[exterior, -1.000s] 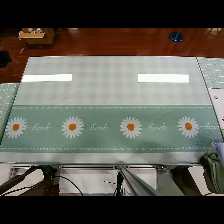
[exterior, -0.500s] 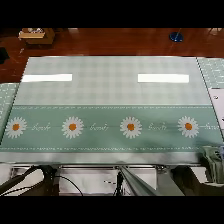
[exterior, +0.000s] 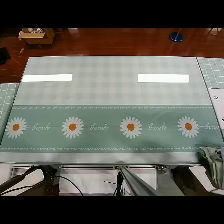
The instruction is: Fold the shirts.
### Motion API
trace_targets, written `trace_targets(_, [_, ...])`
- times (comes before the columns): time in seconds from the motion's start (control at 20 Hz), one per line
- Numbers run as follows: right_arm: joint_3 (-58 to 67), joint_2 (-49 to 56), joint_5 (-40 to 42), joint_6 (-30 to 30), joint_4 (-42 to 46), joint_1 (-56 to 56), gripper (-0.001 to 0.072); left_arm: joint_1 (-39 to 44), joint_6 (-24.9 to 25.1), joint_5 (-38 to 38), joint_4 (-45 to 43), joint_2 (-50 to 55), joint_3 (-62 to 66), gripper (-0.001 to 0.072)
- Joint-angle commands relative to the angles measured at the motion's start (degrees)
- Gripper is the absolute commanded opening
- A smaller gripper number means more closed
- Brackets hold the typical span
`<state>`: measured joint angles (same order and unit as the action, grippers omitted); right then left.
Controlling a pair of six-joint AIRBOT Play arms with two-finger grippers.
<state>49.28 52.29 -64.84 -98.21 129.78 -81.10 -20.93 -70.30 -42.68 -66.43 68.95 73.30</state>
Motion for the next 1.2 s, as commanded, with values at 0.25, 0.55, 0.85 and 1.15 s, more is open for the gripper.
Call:
trace_targets(0.25, [20.11,9.62,26.29,20.90,-85.40,47.06,0.0183,11.58,5.31,-9.40,36.89,7.21,0.04,0.0341])
trace_targets(0.55, [21.84,18.34,-6.88,18.45,-60.61,77.50,0.0184,33.29,-3.56,-27.26,3.17,12.24,0.02,0.0321])
trace_targets(0.85, [21.84,18.84,-21.00,11.47,-42.73,85.26,0.0385,43.50,-18.16,-33.73,-17.11,12.15,2.40,0.0359])
trace_targets(1.15, [21.84,18.67,-27.41,10.51,-30.58,85.20,0.0394,44.89,-19.37,-32.89,-23.17,12.17,5.86,0.0625])
